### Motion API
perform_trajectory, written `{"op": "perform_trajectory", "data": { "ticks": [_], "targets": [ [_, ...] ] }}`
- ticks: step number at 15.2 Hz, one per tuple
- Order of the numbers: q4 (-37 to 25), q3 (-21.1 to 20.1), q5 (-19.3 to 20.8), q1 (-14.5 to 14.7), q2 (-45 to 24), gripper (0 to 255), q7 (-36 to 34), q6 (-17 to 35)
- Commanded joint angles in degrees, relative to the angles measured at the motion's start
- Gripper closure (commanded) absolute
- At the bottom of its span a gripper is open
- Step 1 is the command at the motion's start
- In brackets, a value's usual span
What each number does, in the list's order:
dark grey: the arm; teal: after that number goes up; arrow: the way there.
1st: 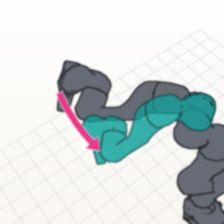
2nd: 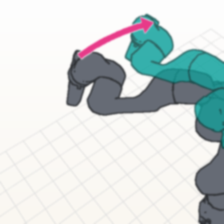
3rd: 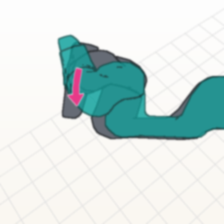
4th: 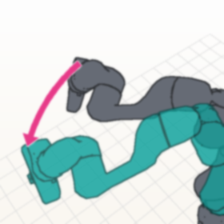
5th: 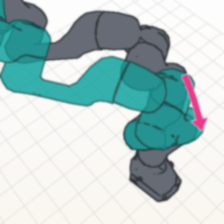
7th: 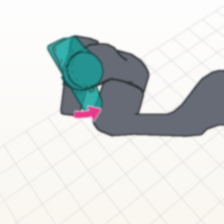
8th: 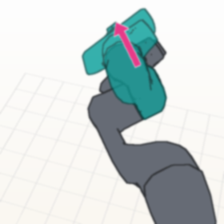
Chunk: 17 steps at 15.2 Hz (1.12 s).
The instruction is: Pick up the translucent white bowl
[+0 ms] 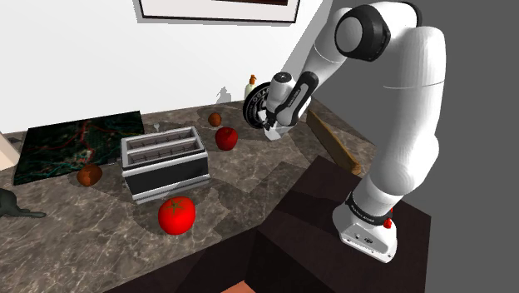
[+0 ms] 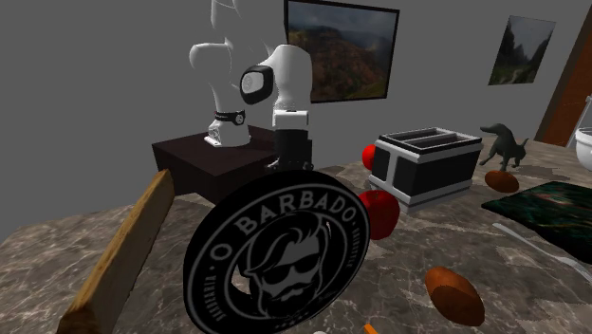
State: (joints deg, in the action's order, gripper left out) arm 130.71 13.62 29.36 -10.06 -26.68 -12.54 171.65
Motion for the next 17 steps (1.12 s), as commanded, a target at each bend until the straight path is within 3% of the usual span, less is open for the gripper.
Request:
{"op": "perform_trajectory", "data": {
  "ticks": [1, 17],
  "targets": [
    [0.3, -0.3, -0.2, -0.3, 0.8, 255, 0.3, -0.6],
    [2.1, -4.1, -4.3, -3.0, 11.7, 255, 6.1, -9.8]
  ]
}}
